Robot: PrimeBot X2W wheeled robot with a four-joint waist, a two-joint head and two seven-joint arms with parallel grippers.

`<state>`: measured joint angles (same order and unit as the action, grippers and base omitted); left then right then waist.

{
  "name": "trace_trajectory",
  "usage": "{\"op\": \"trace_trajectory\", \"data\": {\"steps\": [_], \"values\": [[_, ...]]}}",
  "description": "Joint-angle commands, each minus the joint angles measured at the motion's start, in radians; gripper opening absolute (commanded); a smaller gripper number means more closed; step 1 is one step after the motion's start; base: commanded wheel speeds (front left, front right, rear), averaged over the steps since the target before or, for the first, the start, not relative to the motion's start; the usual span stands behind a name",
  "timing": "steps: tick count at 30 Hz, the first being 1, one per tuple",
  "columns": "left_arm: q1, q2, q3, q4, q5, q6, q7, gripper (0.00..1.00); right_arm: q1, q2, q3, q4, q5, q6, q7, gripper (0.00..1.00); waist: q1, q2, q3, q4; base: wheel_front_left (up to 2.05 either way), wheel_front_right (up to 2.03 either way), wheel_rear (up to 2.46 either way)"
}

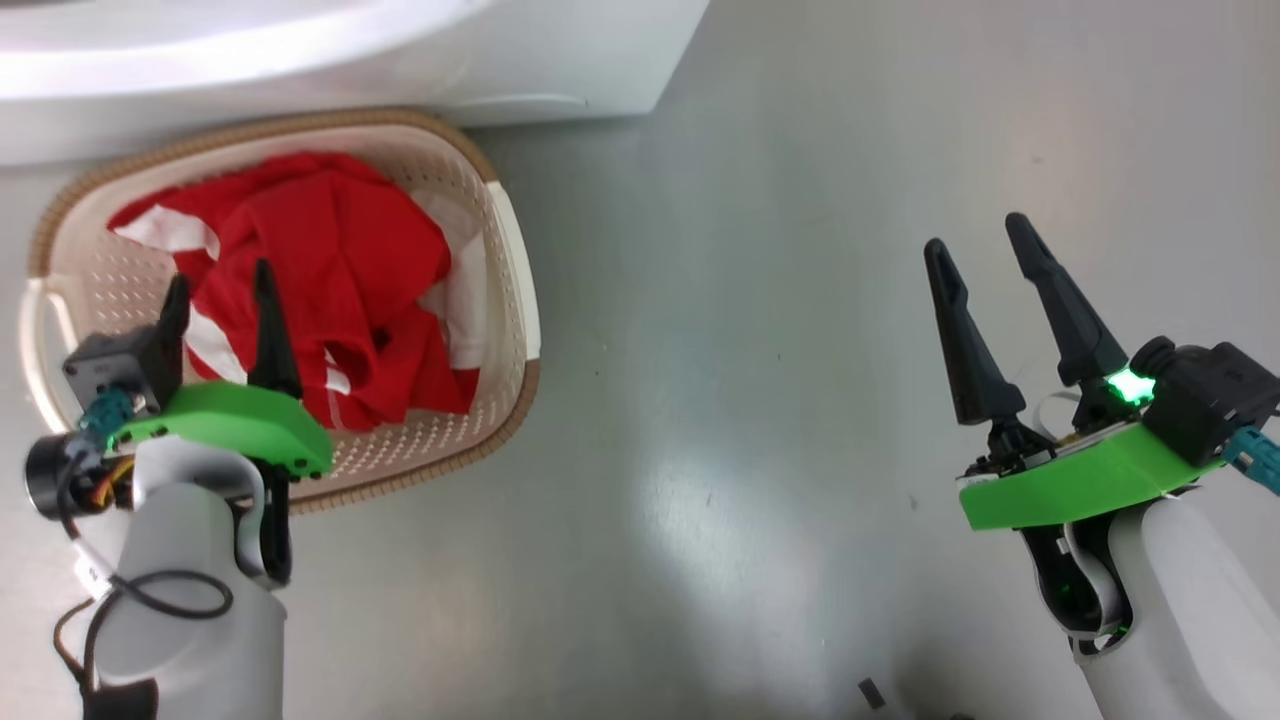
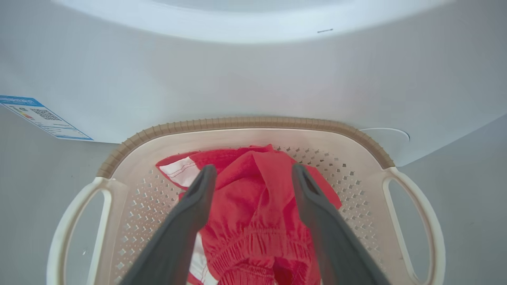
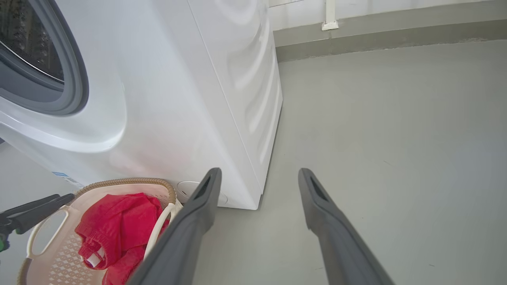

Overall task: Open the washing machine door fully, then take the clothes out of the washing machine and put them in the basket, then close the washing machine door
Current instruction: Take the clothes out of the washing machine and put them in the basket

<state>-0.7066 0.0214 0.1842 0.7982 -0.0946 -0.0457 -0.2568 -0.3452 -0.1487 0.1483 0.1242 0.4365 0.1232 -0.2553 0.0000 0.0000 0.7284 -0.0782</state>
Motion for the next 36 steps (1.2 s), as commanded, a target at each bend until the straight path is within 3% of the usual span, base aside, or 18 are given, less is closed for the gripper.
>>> {"op": "trace_trajectory", "data": {"steps": [1,36], "values": [[0.054,0.029,0.018,-0.029,-0.011,-0.006,-0.005,1.0,0.047,-0.007,0.025,-0.015,0.0,0.008,-0.006,1.0,0.0,0.0,-0.05,0.004,0.0,0.0,0.0],[0.369,0.029,0.0,-0.39,-0.013,-0.063,-0.005,1.0,0.224,-0.017,-0.001,0.049,0.006,0.008,-0.006,1.0,0.0,0.0,-0.461,0.059,0.0,0.0,0.0]]}}
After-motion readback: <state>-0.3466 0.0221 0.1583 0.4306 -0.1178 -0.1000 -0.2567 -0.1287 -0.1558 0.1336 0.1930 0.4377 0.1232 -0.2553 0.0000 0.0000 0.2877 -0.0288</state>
